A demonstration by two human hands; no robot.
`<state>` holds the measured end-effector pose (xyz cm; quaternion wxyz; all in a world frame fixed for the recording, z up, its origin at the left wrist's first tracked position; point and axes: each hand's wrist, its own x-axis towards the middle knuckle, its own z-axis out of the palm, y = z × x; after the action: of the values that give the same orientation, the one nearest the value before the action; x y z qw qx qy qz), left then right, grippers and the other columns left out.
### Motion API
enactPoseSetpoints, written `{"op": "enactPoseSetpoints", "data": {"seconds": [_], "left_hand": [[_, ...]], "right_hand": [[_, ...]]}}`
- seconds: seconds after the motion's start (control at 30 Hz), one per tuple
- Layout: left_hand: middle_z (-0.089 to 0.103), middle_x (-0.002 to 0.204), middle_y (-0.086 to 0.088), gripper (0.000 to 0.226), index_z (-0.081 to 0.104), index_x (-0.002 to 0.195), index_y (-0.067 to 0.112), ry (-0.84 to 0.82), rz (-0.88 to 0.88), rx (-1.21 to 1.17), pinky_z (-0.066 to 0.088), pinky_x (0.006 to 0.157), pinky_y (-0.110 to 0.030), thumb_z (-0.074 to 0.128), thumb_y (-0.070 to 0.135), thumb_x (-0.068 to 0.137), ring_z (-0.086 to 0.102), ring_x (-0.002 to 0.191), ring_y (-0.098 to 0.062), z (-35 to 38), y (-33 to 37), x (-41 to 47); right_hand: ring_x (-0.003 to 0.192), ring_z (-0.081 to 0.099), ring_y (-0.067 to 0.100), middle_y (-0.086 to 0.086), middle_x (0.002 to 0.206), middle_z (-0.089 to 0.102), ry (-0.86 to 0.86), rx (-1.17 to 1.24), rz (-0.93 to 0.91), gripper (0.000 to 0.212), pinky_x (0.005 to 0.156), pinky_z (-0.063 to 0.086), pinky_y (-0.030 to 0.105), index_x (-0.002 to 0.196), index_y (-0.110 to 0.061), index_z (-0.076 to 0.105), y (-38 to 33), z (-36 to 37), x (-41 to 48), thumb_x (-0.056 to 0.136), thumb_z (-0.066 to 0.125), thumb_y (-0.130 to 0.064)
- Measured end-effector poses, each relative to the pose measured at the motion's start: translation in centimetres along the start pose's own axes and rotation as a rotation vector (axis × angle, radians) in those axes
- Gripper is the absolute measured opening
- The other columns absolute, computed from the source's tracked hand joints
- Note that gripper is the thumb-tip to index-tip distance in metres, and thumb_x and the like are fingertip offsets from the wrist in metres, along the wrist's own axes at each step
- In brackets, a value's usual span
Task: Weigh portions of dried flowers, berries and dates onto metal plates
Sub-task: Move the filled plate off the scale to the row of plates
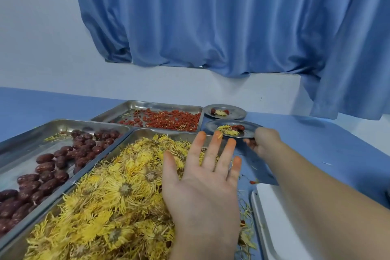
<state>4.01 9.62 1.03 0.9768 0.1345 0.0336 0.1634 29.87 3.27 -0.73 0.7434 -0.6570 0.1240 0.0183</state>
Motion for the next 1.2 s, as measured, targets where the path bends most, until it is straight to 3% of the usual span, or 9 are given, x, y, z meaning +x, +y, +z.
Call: {"op": "enactPoseSetpoints", "data": {"seconds": [0.37, 0.53, 0.67, 0.77, 0.83, 0.9, 1.03, 1.13, 1.2], "left_hand": [[0.072, 0.113, -0.015, 0.067, 0.070, 0.114, 0.018, -0.014, -0.007, -0.019, 0.047, 0.087, -0.051, 0.039, 0.070, 0.086, 0.070, 0.098, -0.039, 0.2, 0.1, -0.2], [0.072, 0.114, -0.014, 0.067, 0.070, 0.116, 0.018, -0.029, -0.008, -0.011, 0.046, 0.093, -0.051, 0.040, 0.070, 0.086, 0.070, 0.101, -0.038, 0.2, 0.1, -0.2], [0.072, 0.115, -0.013, 0.066, 0.068, 0.118, 0.020, -0.034, 0.003, 0.024, 0.046, 0.095, -0.051, 0.038, 0.070, 0.087, 0.070, 0.102, -0.036, 0.3, -0.3, -0.2], [0.071, 0.117, -0.012, 0.063, 0.067, 0.120, 0.022, -0.056, 0.007, 0.069, 0.046, 0.095, -0.050, 0.038, 0.068, 0.088, 0.069, 0.104, -0.035, 0.5, -0.9, -0.1], [0.071, 0.117, -0.012, 0.061, 0.065, 0.121, 0.020, -0.078, -0.003, 0.116, 0.046, 0.095, -0.048, 0.038, 0.066, 0.090, 0.069, 0.105, -0.034, 0.6, -1.5, -0.3], [0.072, 0.115, -0.012, 0.060, 0.064, 0.121, 0.018, -0.110, -0.029, 0.159, 0.046, 0.093, -0.047, 0.037, 0.064, 0.092, 0.069, 0.104, -0.033, 1.0, -2.3, -0.8], [0.074, 0.109, -0.010, 0.058, 0.074, 0.111, 0.017, -0.142, -0.125, 0.249, 0.047, 0.086, -0.042, 0.040, 0.061, 0.092, 0.072, 0.098, -0.029, 1.3, -4.5, -2.3], [0.075, 0.097, -0.007, 0.047, 0.079, 0.095, 0.018, -0.164, -0.181, 0.349, 0.043, 0.072, -0.036, 0.051, 0.054, 0.085, 0.073, 0.083, -0.025, 1.2, -6.4, -3.1], [0.072, 0.088, -0.008, 0.045, 0.076, 0.098, 0.016, -0.179, -0.212, 0.386, 0.040, 0.066, -0.035, 0.058, 0.049, 0.073, 0.069, 0.074, -0.025, 1.3, -7.3, -3.5]], "right_hand": [[0.049, 0.049, 0.021, 0.013, 0.066, 0.048, -0.055, -0.077, 0.078, 0.014, 0.035, 0.043, 0.019, 0.090, 0.002, 0.052, -0.1, 2.2, -0.1, 0.091, 0.043, 0.013], [0.095, 0.057, 0.028, 0.021, 0.109, 0.054, -0.249, -0.115, 0.088, 0.026, 0.074, 0.053, 0.027, 0.111, 0.006, 0.050, -0.3, 2.8, -1.0, 0.089, 0.044, 0.019], [0.081, 0.058, 0.026, 0.022, 0.110, 0.053, -0.360, -0.131, 0.120, 0.017, 0.076, 0.052, 0.030, 0.103, 0.004, 0.051, -0.8, 1.8, -2.9, 0.090, 0.045, 0.013], [0.068, 0.061, 0.024, 0.018, 0.085, 0.061, -0.436, -0.143, 0.089, 0.013, 0.064, 0.055, 0.030, 0.086, 0.003, 0.051, -2.0, -0.2, -5.5, 0.092, 0.044, 0.011], [0.065, 0.064, 0.023, 0.017, 0.074, 0.064, -0.500, -0.188, 0.049, 0.011, 0.058, 0.056, 0.028, 0.088, 0.004, 0.055, -3.0, -2.0, -7.6, 0.092, 0.045, 0.009], [0.071, 0.065, 0.025, 0.018, 0.078, 0.065, -0.519, -0.285, -0.021, 0.008, 0.064, 0.056, 0.028, 0.091, 0.003, 0.057, -4.0, -4.2, -9.6, 0.090, 0.050, 0.004], [0.069, 0.065, 0.021, 0.010, 0.071, 0.062, -0.522, -0.442, -0.231, 0.012, 0.064, 0.056, 0.028, 0.077, -0.005, 0.060, -6.0, -9.1, -13.5, 0.087, 0.056, 0.001], [0.072, 0.066, 0.015, 0.009, 0.077, 0.067, -0.458, -0.604, -0.397, 0.003, 0.068, 0.058, 0.027, 0.084, -0.007, 0.065, -7.9, -13.4, -15.6, 0.085, 0.062, -0.006], [0.076, 0.066, 0.012, 0.008, 0.085, 0.071, -0.372, -0.765, -0.529, 0.005, 0.070, 0.056, 0.027, 0.084, -0.010, 0.067, -9.3, -16.5, -16.2, 0.083, 0.064, -0.013]]}}
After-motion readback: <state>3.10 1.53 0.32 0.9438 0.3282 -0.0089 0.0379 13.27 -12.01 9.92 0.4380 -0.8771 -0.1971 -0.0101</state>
